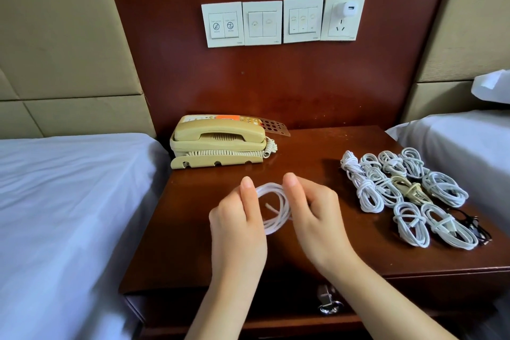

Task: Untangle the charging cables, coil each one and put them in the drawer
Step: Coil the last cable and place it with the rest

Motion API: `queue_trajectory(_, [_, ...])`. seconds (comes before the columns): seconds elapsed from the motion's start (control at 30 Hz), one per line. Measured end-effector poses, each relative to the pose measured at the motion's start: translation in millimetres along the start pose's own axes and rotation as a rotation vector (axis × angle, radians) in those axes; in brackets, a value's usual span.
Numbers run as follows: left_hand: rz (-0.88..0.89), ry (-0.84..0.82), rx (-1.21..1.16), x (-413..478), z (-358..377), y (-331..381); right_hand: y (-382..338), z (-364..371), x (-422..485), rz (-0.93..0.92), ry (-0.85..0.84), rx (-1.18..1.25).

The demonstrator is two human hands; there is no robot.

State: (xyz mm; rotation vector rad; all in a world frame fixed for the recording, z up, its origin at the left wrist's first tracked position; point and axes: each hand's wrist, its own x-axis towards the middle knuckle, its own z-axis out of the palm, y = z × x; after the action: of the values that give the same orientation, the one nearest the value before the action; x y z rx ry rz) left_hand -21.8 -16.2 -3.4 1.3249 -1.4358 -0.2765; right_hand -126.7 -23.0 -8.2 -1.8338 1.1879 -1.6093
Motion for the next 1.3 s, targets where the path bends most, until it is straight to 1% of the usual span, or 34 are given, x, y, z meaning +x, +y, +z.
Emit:
queue_trajectory(0.17, [-0.049, -0.078, 0.066, 11, -8, -9, 1, -17, 11, -0.002, -0.117, 0.057])
queue_trajectory(0.23, [-0.120, -0.162, 0.055, 14, -11, -12, 0, -23, 13, 0.015, -0.214, 0.093])
queue_trajectory(0.3, [-0.230, -0.282, -0.052, 17, -15, -13, 2, -26, 15, 0.032, -0.270, 0.092])
queue_trajectory(0.4, [-0.320, -0.425, -0.211, 16, -20, -9, 12, -27, 17, 0.042, -0.206, 0.038])
queue_trajectory(0.47, [-0.336, -0.474, -0.278, 14, -22, -4, 19, -25, 18, 0.049, -0.173, -0.021])
queue_trajectory(0.5, [-0.340, -0.476, -0.309, 13, -22, -1, 23, -24, 18, 0.055, -0.184, -0.053])
queue_trajectory(0.57, [-0.361, -0.414, -0.354, 15, -22, -1, 27, -21, 15, 0.057, -0.287, -0.123])
queue_trajectory(0.63, [-0.370, -0.276, -0.367, 21, -22, -8, 22, -16, 10, 0.033, -0.455, -0.235])
queue_trajectory(0.67, [-0.343, -0.205, -0.331, 24, -22, -13, 16, -14, 7, 0.017, -0.527, -0.289])
queue_trajectory(0.77, [-0.169, -0.032, -0.046, 29, -23, -24, 1, -3, -3, -0.085, -0.662, -0.442])
queue_trajectory(0.83, [-0.093, 0.050, 0.090, 31, -23, -28, -8, 6, -10, -0.223, -0.668, -0.543])
queue_trajectory(0.9, [-0.041, 0.083, 0.178, 34, -23, -32, -13, 11, -13, -0.361, -0.600, -0.620])
queue_trajectory(0.93, [-0.024, 0.070, 0.224, 34, -22, -34, -15, 11, -14, -0.399, -0.558, -0.640])
queue_trajectory(1.03, [-0.009, -0.116, 0.372, 28, -20, -29, -14, 6, -10, -0.411, -0.439, -0.617])
queue_trajectory(1.07, [-0.005, -0.180, 0.372, 25, -19, -25, -12, 2, -6, -0.406, -0.394, -0.593])
queue_trajectory(1.1, [0.001, -0.242, 0.327, 21, -18, -23, -9, -3, -1, -0.389, -0.355, -0.574])
queue_trajectory(1.17, [-0.017, -0.370, 0.189, 18, -16, -20, -3, -13, 7, -0.300, -0.308, -0.542])
queue_trajectory(1.23, [-0.046, -0.469, 0.091, 18, -14, -20, 3, -21, 12, -0.168, -0.340, -0.437])
queue_trajectory(1.3, [-0.075, -0.549, 0.010, 19, -13, -19, 8, -26, 15, -0.080, -0.386, -0.301])
